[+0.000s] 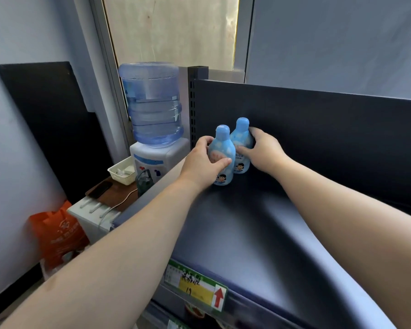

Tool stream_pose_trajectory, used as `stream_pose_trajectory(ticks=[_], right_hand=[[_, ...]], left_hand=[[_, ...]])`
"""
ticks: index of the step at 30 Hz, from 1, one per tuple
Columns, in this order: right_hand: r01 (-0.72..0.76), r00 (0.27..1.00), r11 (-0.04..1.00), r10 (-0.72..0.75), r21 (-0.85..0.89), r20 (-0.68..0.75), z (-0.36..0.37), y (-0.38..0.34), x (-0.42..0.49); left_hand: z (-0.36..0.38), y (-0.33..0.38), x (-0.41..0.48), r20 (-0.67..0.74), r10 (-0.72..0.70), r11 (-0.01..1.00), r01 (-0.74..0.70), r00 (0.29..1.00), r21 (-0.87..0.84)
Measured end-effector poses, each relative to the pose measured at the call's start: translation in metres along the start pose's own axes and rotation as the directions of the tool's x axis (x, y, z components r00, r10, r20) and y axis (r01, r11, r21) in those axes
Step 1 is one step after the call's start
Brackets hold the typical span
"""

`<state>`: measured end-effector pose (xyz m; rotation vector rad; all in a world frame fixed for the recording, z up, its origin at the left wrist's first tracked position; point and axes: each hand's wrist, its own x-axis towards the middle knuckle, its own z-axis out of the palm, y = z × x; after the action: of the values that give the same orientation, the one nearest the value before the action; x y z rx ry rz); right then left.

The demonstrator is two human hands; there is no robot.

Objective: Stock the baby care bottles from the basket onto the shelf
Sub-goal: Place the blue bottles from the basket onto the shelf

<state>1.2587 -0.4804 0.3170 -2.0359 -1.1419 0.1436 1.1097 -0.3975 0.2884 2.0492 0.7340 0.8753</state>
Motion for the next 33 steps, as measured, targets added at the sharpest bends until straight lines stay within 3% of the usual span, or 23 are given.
stream_pose_trajectory(ticks=[10, 23, 33], right_hand=[[0.028, 0.999, 0.999, -0.027, 0.043, -0.024, -0.001, 0.003, 0.002], [-0.001, 0.995, 1.0, -0.001, -0.021, -0.1, -0.026, 0.022, -0.009], [-0.032, 0.983, 0.995, 0.014, -0.095, -0.184, -0.024, 0.028, -0.01]], left_hand=[[0.007, 0.001, 0.015, -0.003, -0.015, 0.999, 0.015, 1.0, 0.038], [0.016, -0.003, 0.055, -0.013, -0.086, 0.992, 0.087, 0.996, 0.095], [0.038, -0.002, 0.072, 0.007, -0.065, 0.994, 0.064, 0.998, 0.085]])
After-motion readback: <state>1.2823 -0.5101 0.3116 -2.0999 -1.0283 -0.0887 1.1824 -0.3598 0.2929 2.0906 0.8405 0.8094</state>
